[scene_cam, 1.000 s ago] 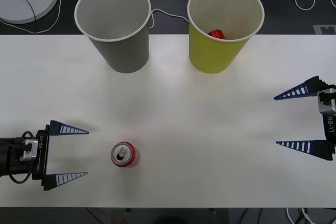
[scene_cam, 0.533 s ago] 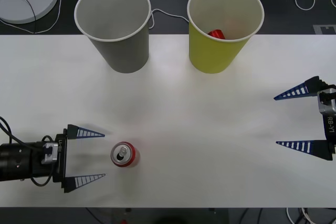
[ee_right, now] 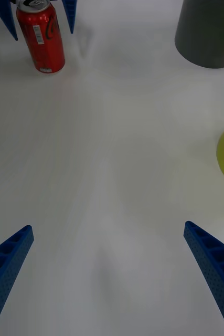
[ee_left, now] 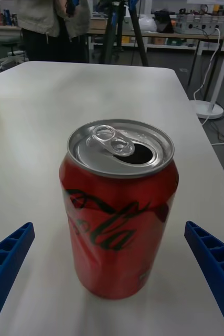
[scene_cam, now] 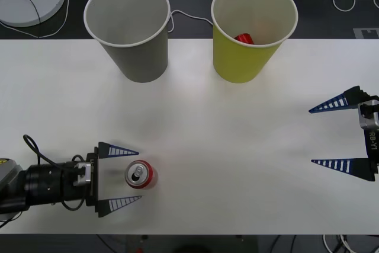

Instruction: Put the can into the green bin and the plastic bottle into the gray bin

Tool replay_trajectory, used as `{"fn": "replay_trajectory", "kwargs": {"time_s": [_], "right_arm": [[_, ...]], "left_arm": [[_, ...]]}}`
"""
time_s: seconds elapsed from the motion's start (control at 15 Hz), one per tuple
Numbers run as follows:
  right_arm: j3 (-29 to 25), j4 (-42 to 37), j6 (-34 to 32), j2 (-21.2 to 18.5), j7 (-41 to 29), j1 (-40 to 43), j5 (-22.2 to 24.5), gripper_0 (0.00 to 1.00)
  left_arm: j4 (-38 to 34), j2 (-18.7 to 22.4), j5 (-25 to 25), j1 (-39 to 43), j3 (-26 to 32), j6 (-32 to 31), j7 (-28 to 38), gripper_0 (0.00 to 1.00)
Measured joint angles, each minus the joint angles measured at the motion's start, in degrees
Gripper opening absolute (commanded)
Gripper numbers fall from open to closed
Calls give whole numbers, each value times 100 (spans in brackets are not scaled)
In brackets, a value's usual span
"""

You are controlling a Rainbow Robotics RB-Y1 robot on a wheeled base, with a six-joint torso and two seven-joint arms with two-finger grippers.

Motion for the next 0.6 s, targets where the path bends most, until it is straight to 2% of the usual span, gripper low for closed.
{"fn": "replay_trajectory", "kwargs": {"time_s": [0.6], "right_arm": [[0,0,0,0,0,0,0,100]], "left_arm": [[0,-439,-263,-54,131,140,72,100]]}}
